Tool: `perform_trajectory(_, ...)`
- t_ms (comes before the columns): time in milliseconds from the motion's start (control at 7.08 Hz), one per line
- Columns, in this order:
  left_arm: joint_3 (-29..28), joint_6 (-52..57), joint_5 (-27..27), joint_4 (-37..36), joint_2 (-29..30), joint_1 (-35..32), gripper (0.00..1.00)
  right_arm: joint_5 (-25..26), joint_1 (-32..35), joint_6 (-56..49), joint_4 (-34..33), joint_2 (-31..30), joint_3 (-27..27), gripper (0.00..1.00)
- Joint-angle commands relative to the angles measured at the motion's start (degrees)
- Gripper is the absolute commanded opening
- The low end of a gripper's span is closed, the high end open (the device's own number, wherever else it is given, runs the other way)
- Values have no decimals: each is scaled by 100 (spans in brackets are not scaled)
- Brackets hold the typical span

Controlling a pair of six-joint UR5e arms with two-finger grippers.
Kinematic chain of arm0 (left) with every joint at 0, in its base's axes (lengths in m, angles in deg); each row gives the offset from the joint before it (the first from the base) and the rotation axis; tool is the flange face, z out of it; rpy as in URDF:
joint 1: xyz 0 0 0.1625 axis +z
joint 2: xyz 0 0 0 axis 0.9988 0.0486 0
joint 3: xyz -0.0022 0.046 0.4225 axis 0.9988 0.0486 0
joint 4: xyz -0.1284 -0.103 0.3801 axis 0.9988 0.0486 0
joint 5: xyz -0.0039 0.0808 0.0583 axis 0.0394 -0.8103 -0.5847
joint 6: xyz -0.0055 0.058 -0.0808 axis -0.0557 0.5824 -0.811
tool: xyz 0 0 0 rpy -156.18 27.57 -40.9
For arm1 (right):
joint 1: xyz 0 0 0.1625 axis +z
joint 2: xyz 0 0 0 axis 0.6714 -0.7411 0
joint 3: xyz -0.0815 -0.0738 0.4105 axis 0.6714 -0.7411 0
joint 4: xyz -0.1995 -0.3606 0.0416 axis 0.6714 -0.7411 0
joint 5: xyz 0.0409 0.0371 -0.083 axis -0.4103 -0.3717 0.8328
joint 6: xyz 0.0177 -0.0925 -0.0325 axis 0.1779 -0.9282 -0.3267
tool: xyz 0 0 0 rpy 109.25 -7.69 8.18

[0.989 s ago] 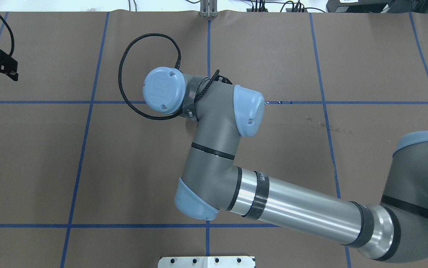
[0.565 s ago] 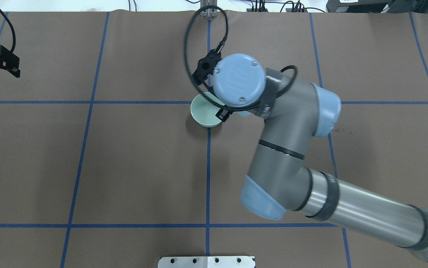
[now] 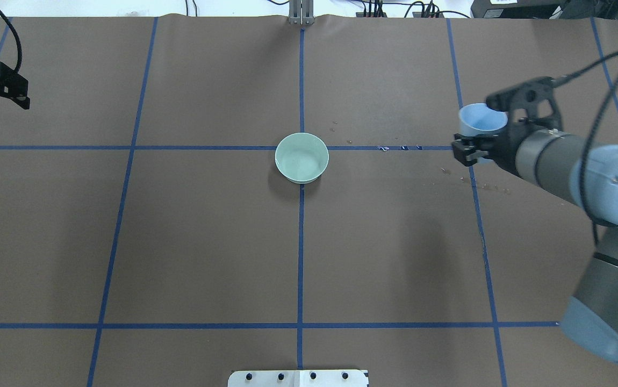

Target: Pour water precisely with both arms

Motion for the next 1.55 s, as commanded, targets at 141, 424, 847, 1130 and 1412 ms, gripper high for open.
perform_trajectory(141, 116, -161, 114, -21, -26, 4, 100, 1585, 145, 1234, 3594, -1770, -1597, 0)
perform_trajectory(424, 160, -274, 114, -22, -26, 4, 100, 2279, -186, 1387, 4266, -1807, -2229, 0)
perform_trajectory(847, 126, -284, 114, -22, 0, 13, 100, 3267, -1269, 1915, 4285, -1816, -2677, 0)
perform_trajectory(1130, 117, -275, 114, -30, 9, 13, 100, 3601, -1533, 1915, 4302, -1816, -2914, 0)
perform_trajectory(1412, 117, -275, 114, -39, 18, 13, 100, 3628, -1648, 1915, 4302, -1816, -3054, 0)
